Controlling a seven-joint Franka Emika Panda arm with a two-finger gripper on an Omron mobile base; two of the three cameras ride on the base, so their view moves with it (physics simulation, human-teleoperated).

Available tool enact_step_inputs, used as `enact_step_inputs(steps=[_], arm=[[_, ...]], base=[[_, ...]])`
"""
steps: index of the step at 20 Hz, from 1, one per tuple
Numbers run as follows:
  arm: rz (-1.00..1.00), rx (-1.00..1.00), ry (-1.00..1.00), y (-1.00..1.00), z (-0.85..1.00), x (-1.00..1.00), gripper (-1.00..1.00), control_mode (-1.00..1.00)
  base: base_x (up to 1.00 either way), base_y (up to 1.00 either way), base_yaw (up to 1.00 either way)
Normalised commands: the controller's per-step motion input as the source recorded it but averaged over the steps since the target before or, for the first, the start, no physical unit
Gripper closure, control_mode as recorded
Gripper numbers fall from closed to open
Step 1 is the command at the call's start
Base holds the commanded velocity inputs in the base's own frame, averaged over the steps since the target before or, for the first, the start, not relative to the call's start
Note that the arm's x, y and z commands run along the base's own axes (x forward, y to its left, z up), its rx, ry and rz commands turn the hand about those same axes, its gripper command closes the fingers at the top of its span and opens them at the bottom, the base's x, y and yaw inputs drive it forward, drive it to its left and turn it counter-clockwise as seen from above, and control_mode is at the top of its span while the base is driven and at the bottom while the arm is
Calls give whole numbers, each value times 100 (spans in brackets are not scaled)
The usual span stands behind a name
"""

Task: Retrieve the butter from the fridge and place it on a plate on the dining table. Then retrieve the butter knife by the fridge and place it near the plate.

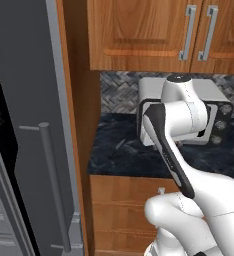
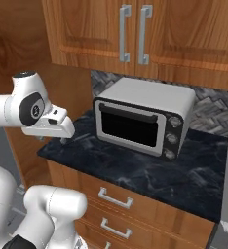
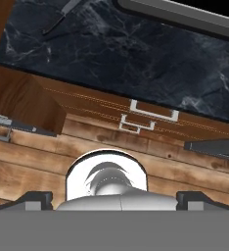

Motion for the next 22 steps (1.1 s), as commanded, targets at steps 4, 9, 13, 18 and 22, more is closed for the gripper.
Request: enact_step_inputs(steps=[4,9,13,18,22], arm=[[0,0,0,0,0,0,-100,100],[0,0,0,0,0,0,-100,100],[0,0,0,0,0,0,-100,100],[0,0,0,0,0,0,-100,100],[0,0,0,0,0,0,-100,100]], base=[[23,0,0],[33,0,0],[33,0,0],[44,14,-1],[25,6,0]])
